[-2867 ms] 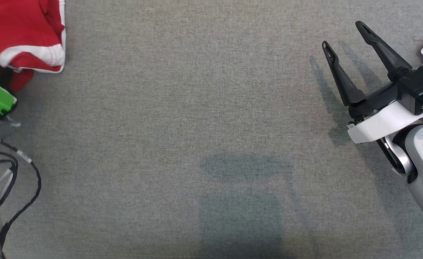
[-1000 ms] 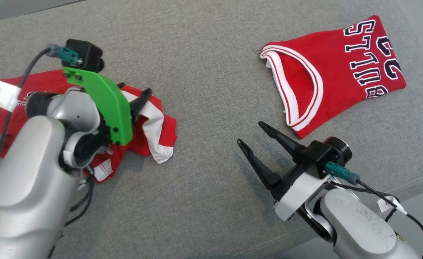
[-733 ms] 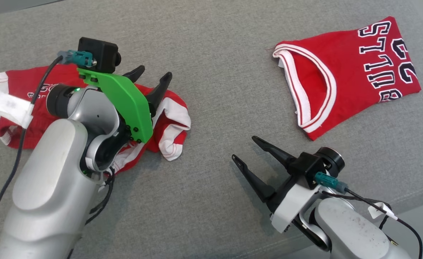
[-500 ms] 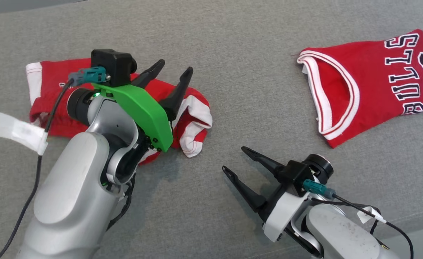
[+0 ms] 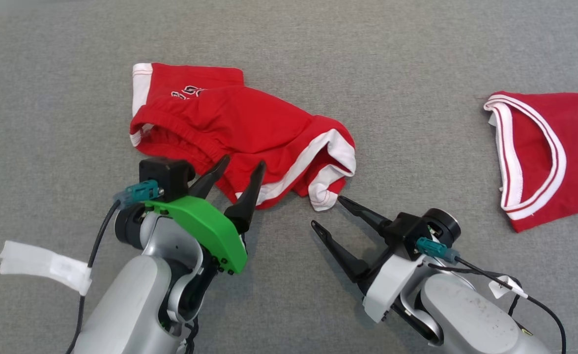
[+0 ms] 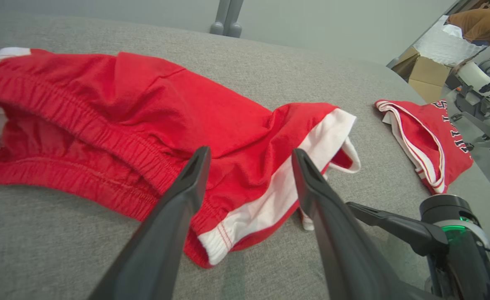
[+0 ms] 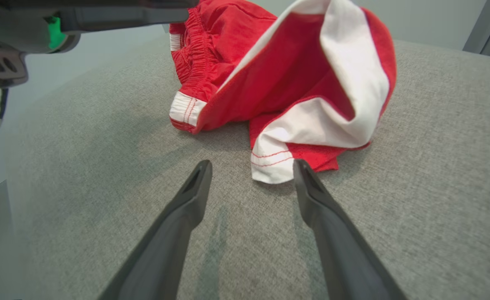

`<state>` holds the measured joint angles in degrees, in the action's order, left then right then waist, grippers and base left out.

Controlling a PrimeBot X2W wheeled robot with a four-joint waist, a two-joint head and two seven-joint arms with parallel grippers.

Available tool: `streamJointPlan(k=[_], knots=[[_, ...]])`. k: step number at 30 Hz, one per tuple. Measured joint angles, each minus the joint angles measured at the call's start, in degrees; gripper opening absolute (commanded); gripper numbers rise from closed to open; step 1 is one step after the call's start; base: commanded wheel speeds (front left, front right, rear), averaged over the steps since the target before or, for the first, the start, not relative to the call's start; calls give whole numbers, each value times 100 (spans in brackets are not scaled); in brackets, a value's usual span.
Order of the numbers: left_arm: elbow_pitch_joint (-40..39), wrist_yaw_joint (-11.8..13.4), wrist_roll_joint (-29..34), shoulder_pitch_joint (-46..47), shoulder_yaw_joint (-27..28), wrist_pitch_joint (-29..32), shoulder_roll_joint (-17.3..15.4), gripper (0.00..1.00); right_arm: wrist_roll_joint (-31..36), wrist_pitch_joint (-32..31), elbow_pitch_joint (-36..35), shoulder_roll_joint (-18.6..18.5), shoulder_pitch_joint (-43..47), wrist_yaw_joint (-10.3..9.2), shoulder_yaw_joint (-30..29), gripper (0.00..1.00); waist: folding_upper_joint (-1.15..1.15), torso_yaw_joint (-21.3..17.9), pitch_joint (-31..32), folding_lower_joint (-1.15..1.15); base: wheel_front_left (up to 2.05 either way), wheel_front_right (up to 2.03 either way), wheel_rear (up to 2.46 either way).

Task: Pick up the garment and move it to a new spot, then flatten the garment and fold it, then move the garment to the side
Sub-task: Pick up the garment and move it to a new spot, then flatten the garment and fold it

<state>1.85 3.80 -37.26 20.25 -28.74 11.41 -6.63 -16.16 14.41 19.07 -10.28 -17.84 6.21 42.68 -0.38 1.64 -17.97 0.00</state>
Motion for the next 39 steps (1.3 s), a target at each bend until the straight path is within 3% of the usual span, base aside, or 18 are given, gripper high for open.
streamJointPlan(k=[10,30,32,33,34,35,36,39], knots=[[-26,120,-38,-655,125,-336,9,100,-51,-18,323,60,-179,-29,-168,100,0,378,47,0,0,0,0],[-245,152,-30,-779,209,-479,-74,100,-53,-16,790,131,-275,-27,-133,100,0,361,-74,0,0,0,0],[-261,137,-31,-820,91,-433,-108,100,-53,-16,822,140,-347,-27,-137,79,0,354,-107,0,0,0,0],[-252,102,-44,-847,55,-422,-105,100,-54,-16,858,143,-380,-26,-138,46,0,352,-123,0,0,0,0],[-233,73,-65,-857,29,-379,-107,100,-54,-16,886,143,-410,-26,-151,36,0,350,-134,0,0,0,0],[-216,60,-91,-857,10,-354,-107,100,-55,-16,906,145,-432,-27,-162,13,0,347,-142,0,0,0,0],[-186,27,-120,-857,-7,-315,-105,100,-58,-16,929,147,-447,-27,-168,1,0,345,-150,0,0,0,0],[-27,24,-147,-857,-20,-254,-105,100,-64,-42,996,172,-536,-25,-153,0,0,328,-181,0,0,0,0]])
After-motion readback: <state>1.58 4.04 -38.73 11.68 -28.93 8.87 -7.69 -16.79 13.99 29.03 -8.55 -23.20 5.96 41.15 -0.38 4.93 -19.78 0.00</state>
